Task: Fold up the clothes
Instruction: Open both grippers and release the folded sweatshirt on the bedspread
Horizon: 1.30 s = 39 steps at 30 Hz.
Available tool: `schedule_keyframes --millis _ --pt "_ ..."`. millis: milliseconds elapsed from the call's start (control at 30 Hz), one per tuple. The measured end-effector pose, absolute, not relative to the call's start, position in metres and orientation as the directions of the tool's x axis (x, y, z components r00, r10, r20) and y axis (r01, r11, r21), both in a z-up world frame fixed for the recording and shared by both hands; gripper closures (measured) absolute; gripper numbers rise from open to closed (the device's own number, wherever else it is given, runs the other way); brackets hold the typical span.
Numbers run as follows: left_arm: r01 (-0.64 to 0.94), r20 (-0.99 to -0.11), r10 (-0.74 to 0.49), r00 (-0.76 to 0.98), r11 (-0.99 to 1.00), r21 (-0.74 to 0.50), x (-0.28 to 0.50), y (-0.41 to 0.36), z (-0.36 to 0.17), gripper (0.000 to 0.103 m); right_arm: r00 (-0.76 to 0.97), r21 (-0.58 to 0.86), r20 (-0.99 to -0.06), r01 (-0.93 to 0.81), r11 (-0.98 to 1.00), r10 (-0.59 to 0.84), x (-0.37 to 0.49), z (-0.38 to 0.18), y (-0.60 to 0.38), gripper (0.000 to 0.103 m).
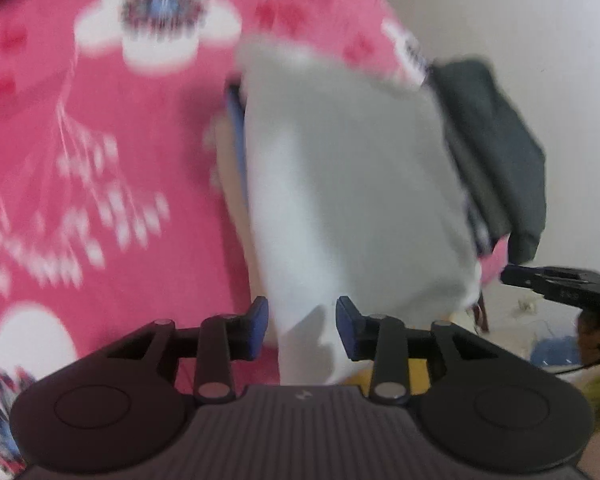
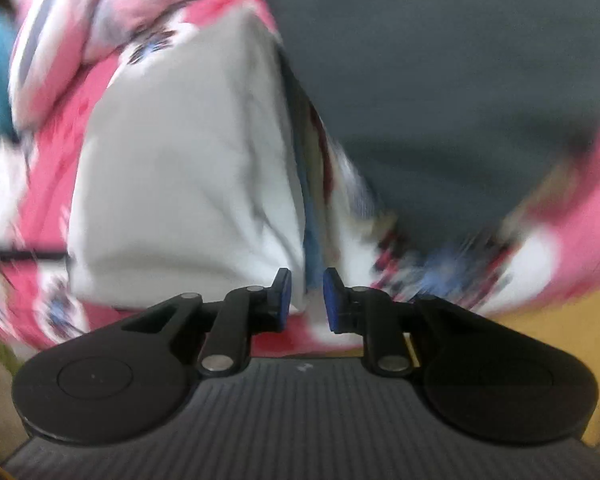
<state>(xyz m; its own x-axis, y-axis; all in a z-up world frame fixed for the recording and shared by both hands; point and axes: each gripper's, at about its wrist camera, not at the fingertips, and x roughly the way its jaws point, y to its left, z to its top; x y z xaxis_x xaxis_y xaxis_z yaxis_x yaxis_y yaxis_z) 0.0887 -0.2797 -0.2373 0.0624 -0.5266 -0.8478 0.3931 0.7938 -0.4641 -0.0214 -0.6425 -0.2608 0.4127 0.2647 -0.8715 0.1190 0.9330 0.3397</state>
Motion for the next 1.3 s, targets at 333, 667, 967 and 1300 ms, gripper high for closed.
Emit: schedule_keyframes --millis 333,667,967,1300 --pt "0.479 -0.838 -0.535 0.106 0.766 -0.429 0.082 -0.335 -0.283 0.064 0.471 0.087 -0.873 -0.110 0.990 0.129 0.035 -0.245 -0.601 0.089" --pt "0.438 -0.856 -0.491 0.161 0.813 -0.384 0.074 -0.339 -0.274 0.055 0.530 -0.120 -0.848 -0.247 0.962 0.031 0.085 -0.229 -0.567 0.091" --pt "0.399 -0.881 -0.422 0.212 0.861 -0.316 0.073 -0.344 -0.251 0.053 0.485 0.005 -0.874 -0.065 0.998 0.036 0.102 -0.219 -0.574 0.089" --pt "0.370 -0.778 -0.437 0.451 0.885 -0.282 0.026 -0.304 -0.147 0.034 0.490 0.075 -0.871 0.071 0.995 0.031 -0.003 -0.150 -0.562 0.071"
